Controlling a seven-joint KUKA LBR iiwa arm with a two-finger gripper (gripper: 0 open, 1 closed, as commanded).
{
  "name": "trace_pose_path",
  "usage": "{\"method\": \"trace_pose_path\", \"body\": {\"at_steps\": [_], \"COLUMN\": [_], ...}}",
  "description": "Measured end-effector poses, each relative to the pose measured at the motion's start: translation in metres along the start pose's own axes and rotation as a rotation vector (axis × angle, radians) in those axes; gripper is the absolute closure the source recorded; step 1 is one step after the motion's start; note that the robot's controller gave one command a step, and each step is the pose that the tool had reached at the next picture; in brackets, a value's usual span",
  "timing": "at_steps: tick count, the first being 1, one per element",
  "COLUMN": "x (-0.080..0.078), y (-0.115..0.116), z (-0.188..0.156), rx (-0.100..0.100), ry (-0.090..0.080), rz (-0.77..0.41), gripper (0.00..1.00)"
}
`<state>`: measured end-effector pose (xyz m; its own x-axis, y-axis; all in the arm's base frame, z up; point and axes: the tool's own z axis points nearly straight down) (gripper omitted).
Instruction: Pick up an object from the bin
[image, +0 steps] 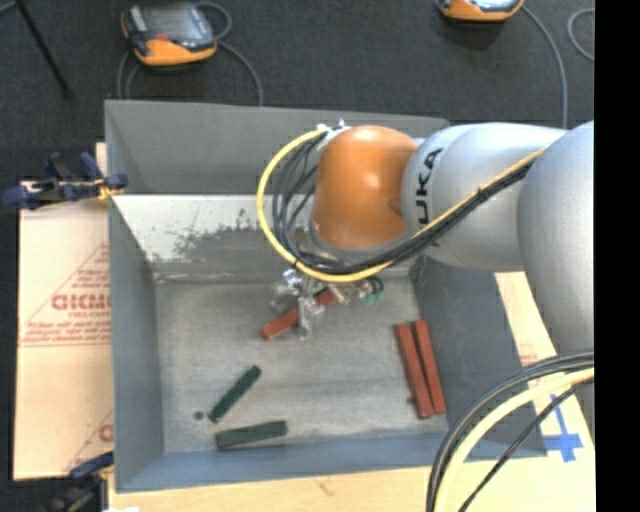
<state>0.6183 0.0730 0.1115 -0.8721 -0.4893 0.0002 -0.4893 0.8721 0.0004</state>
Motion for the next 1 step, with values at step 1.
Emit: {"method": "trace_pose_path", "body": {"at_steps": [1], "x": [-0.0319], "y": [-0.0102], "z": [-0.1313], "rx": [0.001], "ry": [-0.006], "rz": [-0.027], "gripper": [1.00]}}
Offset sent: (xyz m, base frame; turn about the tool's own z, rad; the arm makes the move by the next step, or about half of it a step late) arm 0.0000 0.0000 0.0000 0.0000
